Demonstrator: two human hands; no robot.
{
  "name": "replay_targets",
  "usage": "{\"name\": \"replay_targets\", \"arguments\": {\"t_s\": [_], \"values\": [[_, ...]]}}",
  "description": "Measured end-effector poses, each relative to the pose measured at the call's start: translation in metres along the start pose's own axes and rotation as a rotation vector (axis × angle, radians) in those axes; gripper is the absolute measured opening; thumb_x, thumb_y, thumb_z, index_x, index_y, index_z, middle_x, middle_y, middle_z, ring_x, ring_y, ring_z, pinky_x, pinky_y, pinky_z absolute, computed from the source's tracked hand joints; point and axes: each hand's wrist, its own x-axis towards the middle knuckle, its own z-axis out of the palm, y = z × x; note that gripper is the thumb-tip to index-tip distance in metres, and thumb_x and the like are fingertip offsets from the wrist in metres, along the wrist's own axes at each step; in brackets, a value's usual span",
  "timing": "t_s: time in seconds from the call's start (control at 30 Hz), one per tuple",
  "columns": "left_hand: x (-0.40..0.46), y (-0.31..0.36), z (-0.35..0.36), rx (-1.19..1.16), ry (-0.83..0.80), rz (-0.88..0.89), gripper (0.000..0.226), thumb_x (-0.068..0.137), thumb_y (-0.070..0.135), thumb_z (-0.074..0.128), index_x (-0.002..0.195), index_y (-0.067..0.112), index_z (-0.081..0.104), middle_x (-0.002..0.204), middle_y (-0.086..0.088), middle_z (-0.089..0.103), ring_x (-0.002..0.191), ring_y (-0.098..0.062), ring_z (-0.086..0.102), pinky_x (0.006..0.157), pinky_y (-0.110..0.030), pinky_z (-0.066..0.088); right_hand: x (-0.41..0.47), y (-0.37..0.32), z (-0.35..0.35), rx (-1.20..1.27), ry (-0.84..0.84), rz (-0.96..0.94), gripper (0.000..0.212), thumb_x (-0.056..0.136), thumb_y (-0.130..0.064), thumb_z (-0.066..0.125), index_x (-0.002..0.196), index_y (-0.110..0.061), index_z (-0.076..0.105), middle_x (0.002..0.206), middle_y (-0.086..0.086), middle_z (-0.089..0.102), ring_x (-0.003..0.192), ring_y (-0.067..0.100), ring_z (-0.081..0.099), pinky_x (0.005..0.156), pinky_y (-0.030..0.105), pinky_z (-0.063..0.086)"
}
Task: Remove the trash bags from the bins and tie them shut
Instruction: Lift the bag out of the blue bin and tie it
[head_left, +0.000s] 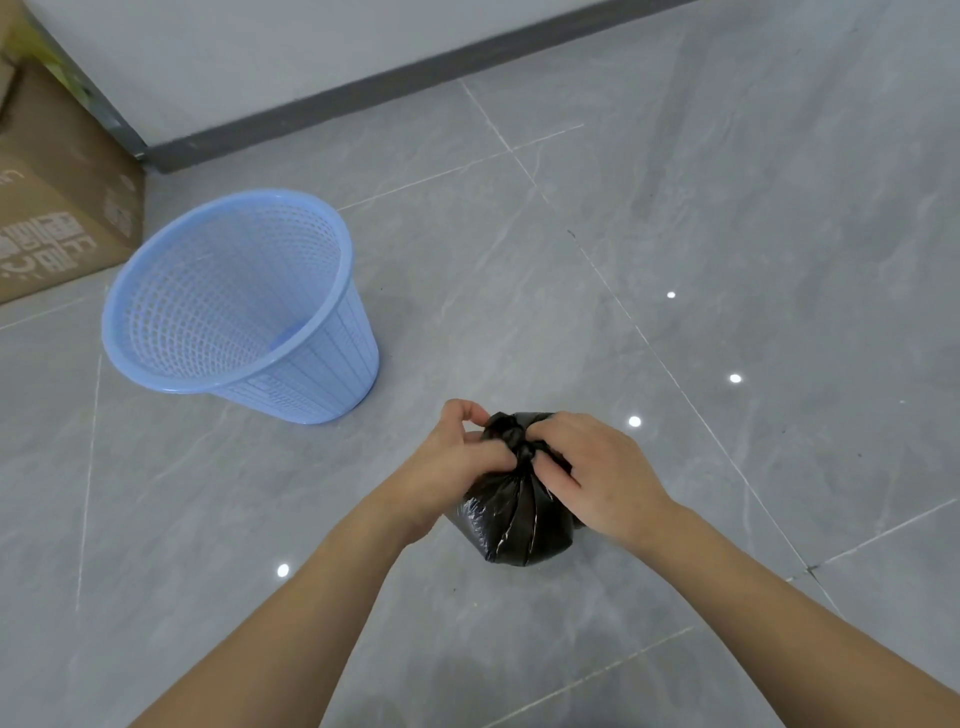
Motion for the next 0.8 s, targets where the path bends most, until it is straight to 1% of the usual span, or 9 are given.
{"name": "replay_targets", "arguments": {"t_s": [0.07,0.13,0.2,0.3,0.4,0.47,0.6,0.7,0.8], "values": [[-0.001,-0.007,-0.001,0.211,0.023,0.076,0.042,0.071,0.013,0.062,0.103,0.028,0.040,0.083,0.001,0.066,0.073,-0.017,0.060,0.072,-0.038,0.051,0.002,0.000,0.003,0.256,-0.066,0.196,0.020,0.090,-0.022,0.052,0.105,-0.024,0.065,0.103,-0.010,0.066,0.094,0.008,0.059,0.082,0.030,0.049],[0.001,-0.013,-0.002,0.380,0.152,0.168,0.034,0.074,0.017,0.057,0.095,0.038,0.040,0.075,0.010,0.064,0.079,-0.023,0.057,0.085,-0.049,0.049,0.005,0.001,0.005,0.568,-0.099,0.380,0.014,0.090,-0.016,0.056,0.096,-0.022,0.067,0.099,-0.007,0.068,0.090,0.009,0.062,0.085,0.031,0.049],[0.000,-0.014,-0.002,0.458,0.236,0.249,0.027,0.076,0.020,0.054,0.090,0.039,0.041,0.077,0.012,0.063,0.085,-0.019,0.055,0.091,-0.048,0.044,0.008,0.002,0.004,0.745,-0.090,0.471,0.012,0.091,-0.011,0.057,0.090,-0.018,0.067,0.103,0.000,0.070,0.093,0.017,0.065,0.089,0.036,0.049],[-0.004,-0.014,0.001,0.586,0.292,0.359,0.019,0.072,0.027,0.054,0.087,0.034,0.044,0.089,0.015,0.055,0.092,0.001,0.045,0.092,-0.031,0.034,0.011,0.001,-0.002,0.828,-0.069,0.533,0.012,0.092,-0.006,0.056,0.089,-0.011,0.067,0.107,0.010,0.071,0.090,0.015,0.063,0.089,0.030,0.049],[-0.003,-0.018,0.007,0.764,0.300,0.434,0.012,0.075,0.036,0.059,0.084,0.034,0.052,0.099,0.018,0.049,0.100,0.002,0.039,0.094,-0.025,0.022,0.012,-0.002,-0.005,0.885,-0.106,0.546,0.011,0.091,-0.002,0.054,0.087,-0.005,0.065,0.110,0.019,0.068,0.087,0.016,0.060,0.088,0.035,0.048],[0.002,-0.022,0.009,0.827,0.345,0.451,0.008,0.080,0.034,0.062,0.083,0.036,0.054,0.101,0.018,0.048,0.102,-0.003,0.041,0.096,-0.024,0.018,0.012,-0.003,-0.007,0.948,-0.148,0.576,0.011,0.092,-0.001,0.053,0.089,-0.002,0.064,0.110,0.026,0.065,0.085,0.018,0.057,0.083,0.032,0.045],[0.008,-0.023,0.010,0.932,0.422,0.476,0.010,0.084,0.033,0.060,0.094,0.033,0.062,0.106,0.016,0.049,0.104,-0.007,0.046,0.100,-0.026,0.018,0.011,-0.002,-0.014,1.090,-0.244,0.653,0.012,0.092,-0.005,0.054,0.090,-0.009,0.065,0.089,0.011,0.064,0.077,0.017,0.058,0.072,0.024,0.047],[0.009,-0.021,0.011,1.012,0.412,0.510,0.011,0.085,0.031,0.058,0.094,0.030,0.065,0.106,0.016,0.051,0.102,-0.010,0.049,0.101,-0.030,0.019,0.010,0.000,-0.019,1.141,-0.329,0.701,0.015,0.090,-0.004,0.054,0.088,-0.012,0.066,0.080,0.005,0.064,0.074,0.017,0.059,0.069,0.025,0.048],[0.011,-0.019,0.011,1.102,0.439,0.556,0.010,0.084,0.030,0.055,0.089,0.030,0.064,0.104,0.017,0.052,0.097,-0.012,0.047,0.098,-0.034,0.021,0.010,-0.001,-0.022,1.168,-0.478,0.748,0.014,0.082,-0.009,0.054,0.075,-0.016,0.064,0.075,0.003,0.063,0.073,0.018,0.060,0.068,0.029,0.048]]}}
